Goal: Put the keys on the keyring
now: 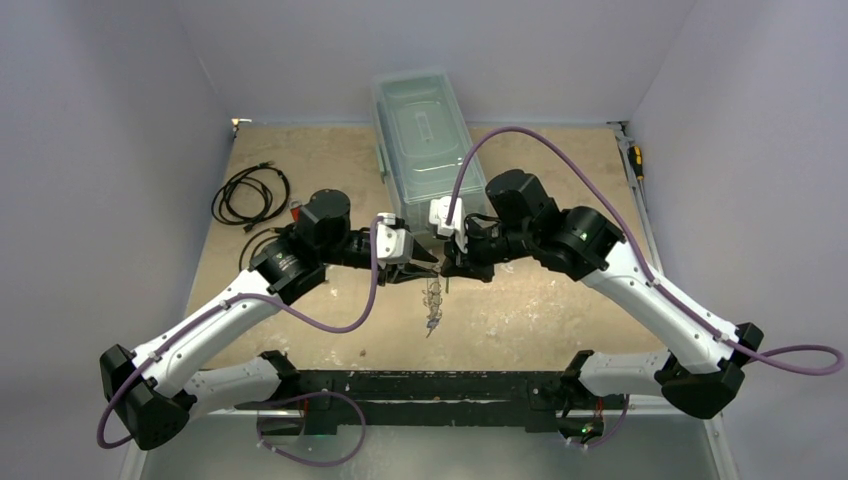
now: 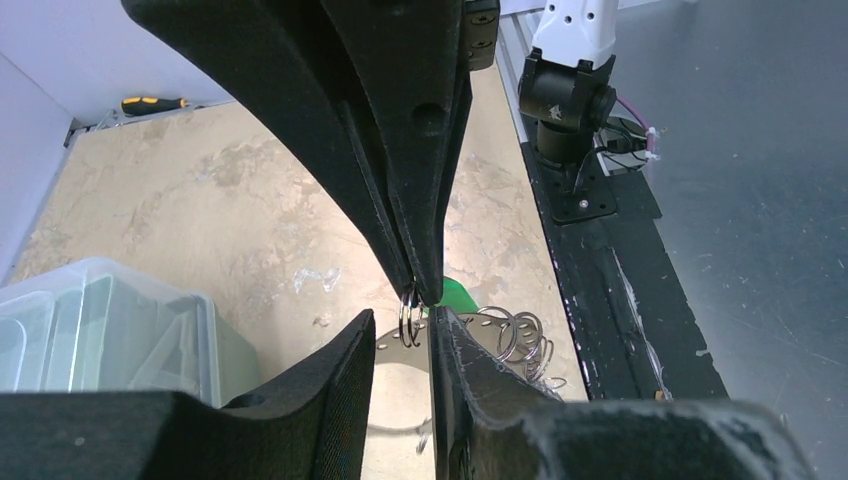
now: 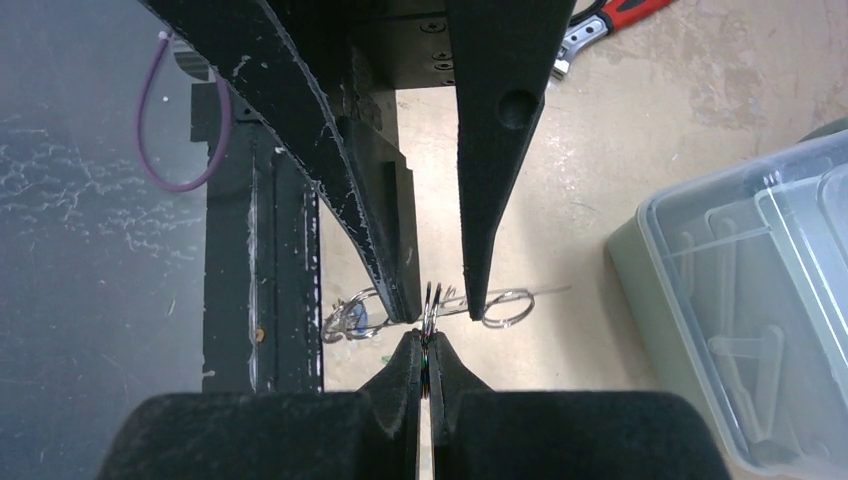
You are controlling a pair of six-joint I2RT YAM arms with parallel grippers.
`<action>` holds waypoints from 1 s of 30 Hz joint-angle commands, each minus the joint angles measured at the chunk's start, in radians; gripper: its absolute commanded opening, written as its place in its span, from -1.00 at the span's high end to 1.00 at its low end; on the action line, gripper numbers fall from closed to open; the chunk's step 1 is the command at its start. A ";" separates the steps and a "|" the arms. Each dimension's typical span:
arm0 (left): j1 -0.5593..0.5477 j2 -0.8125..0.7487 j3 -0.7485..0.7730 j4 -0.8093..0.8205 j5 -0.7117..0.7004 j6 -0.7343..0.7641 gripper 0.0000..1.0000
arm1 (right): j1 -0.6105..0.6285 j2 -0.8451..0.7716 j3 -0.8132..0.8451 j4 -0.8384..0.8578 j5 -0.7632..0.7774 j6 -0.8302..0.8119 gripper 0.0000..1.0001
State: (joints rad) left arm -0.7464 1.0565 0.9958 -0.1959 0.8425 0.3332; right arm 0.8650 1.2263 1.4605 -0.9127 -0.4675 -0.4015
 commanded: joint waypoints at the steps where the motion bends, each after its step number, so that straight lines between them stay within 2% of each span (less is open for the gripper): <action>1: 0.003 -0.002 0.021 0.044 0.037 0.003 0.51 | 0.012 0.005 0.052 0.041 -0.039 -0.007 1.00; 5: 0.004 0.001 0.017 0.053 0.043 -0.004 0.57 | 0.017 0.006 0.052 0.046 -0.040 -0.008 1.00; 12: 0.003 0.004 0.005 0.067 0.043 -0.012 1.00 | 0.020 -0.003 0.048 0.063 -0.054 -0.014 1.00; 19: 0.004 -0.008 -0.004 0.075 0.036 -0.019 1.00 | 0.020 -0.043 0.028 0.117 -0.065 -0.012 1.00; 20: 0.005 -0.014 -0.005 0.080 0.030 -0.026 1.00 | 0.020 -0.052 0.022 0.133 -0.054 -0.007 0.92; 22: 0.015 -0.037 -0.025 0.135 0.019 -0.063 1.00 | 0.020 -0.079 0.001 0.180 -0.022 0.013 0.30; 24: 0.030 -0.073 -0.063 0.237 0.010 -0.120 1.00 | 0.020 -0.117 -0.028 0.232 0.022 0.028 -0.07; 26: 0.049 -0.104 -0.097 0.312 0.013 -0.167 1.00 | 0.020 -0.165 -0.065 0.294 0.067 0.038 -0.21; 30: 0.077 -0.133 -0.124 0.380 0.034 -0.222 1.00 | 0.020 -0.280 -0.171 0.445 0.118 0.071 -0.28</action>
State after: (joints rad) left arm -0.6941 0.9691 0.8848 0.0040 0.8524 0.1989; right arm 0.8799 1.0405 1.3636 -0.6693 -0.4137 -0.3759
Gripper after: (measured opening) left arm 0.009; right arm 0.628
